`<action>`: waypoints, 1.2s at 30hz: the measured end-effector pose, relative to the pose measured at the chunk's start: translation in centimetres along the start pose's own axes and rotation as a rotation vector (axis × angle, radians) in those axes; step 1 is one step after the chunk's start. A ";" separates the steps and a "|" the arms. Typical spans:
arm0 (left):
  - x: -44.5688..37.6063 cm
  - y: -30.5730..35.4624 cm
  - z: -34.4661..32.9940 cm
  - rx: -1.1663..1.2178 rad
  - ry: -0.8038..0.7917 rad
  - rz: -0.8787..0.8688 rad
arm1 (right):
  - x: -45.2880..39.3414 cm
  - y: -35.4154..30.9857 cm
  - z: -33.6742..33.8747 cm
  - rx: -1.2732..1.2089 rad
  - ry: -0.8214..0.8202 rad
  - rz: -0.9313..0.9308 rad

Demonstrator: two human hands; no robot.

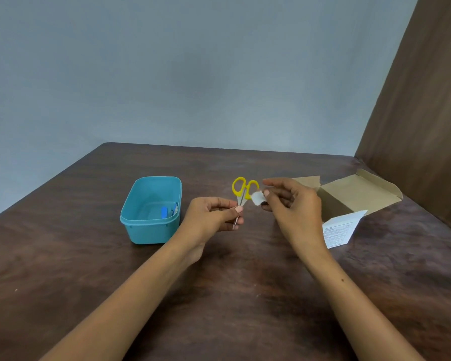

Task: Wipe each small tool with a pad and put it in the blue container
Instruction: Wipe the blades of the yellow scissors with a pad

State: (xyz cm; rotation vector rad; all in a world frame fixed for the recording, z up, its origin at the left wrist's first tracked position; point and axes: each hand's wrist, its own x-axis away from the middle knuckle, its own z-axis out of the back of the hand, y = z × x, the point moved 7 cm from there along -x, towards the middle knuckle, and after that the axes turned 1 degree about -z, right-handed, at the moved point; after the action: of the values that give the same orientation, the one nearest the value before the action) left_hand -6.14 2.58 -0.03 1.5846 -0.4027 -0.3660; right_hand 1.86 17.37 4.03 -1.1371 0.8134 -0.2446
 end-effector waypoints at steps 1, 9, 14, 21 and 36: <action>0.0 -0.1 -0.1 0.022 -0.007 0.015 | 0.0 -0.1 0.0 0.023 0.003 0.012; 0.1 -0.1 0.0 0.179 0.011 0.021 | 0.0 0.3 -0.4 0.104 -0.019 -0.028; 0.3 0.5 0.3 0.154 0.049 -0.047 | 0.1 0.3 -0.5 -0.020 -0.052 -0.081; 0.4 0.6 0.1 0.121 0.039 -0.089 | 0.9 -1.9 0.4 0.117 0.105 0.233; 0.4 1.0 -0.2 0.006 -0.063 -0.145 | 1.8 -2.1 -2.4 0.372 -0.080 0.523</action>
State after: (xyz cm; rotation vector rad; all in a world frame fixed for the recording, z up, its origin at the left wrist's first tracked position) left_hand -5.67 2.55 0.96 1.6153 -0.3380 -0.5274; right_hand 1.92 13.73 4.66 -0.5556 0.9195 0.0855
